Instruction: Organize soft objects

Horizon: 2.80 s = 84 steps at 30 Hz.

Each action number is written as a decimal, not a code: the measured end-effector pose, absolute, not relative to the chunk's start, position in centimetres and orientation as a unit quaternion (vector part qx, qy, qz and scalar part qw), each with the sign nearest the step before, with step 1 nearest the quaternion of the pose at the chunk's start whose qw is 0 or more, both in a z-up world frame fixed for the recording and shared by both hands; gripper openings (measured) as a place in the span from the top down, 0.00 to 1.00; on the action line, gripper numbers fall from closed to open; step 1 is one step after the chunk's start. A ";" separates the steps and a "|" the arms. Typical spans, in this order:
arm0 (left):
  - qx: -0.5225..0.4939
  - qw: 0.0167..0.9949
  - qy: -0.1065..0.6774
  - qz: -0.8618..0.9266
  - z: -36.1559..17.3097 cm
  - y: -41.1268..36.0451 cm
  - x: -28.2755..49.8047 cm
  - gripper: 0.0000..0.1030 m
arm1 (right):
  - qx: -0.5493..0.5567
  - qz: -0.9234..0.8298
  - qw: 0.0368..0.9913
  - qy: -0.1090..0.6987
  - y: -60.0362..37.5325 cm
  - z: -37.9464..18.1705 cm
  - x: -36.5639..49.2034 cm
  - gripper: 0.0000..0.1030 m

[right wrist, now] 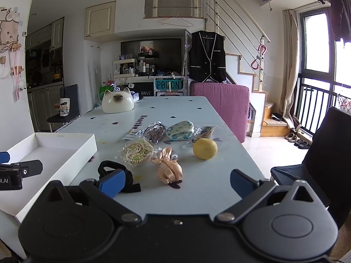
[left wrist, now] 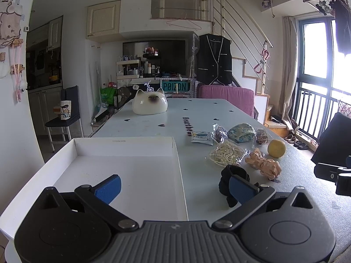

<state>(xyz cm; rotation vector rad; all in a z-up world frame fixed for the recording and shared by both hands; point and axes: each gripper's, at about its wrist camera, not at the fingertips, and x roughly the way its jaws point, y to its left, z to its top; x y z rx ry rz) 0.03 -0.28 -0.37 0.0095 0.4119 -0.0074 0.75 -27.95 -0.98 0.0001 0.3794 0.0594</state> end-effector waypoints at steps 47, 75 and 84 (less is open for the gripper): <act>0.005 0.979 0.205 -0.005 -0.4 -0.3 0.1 0.00 | -0.003 0.030 0.982 0.188 -27.6 -1.3 0.8 0.00; 0.007 0.970 0.218 -0.111 -1.0 -6.3 4.5 0.00 | 0.039 0.012 0.982 0.184 -31.5 -1.3 5.3 0.00; 0.001 0.958 0.258 -0.124 -3.3 -8.9 8.4 0.15 | 0.046 0.054 0.977 0.202 -32.6 -1.4 9.8 0.00</act>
